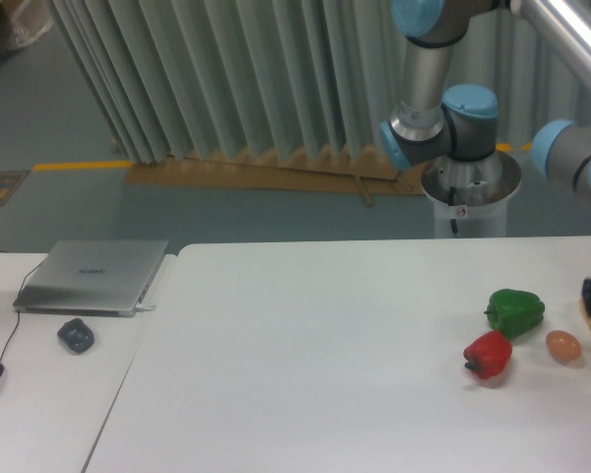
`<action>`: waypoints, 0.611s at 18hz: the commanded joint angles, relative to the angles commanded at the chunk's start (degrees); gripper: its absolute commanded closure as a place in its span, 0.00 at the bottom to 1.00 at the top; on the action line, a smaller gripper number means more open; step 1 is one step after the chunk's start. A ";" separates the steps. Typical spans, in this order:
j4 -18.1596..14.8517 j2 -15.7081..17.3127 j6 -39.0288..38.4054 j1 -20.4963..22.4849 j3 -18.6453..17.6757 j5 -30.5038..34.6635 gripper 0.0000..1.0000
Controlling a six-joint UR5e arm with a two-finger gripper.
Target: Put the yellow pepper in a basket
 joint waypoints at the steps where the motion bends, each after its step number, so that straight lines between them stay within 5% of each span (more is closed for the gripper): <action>1: 0.26 -0.26 3.88 0.97 0.00 -0.88 0.54; 6: 0.53 -3.68 24.54 5.80 -0.08 -0.97 0.52; 11: -0.52 -5.27 24.75 8.98 -2.28 -1.15 0.48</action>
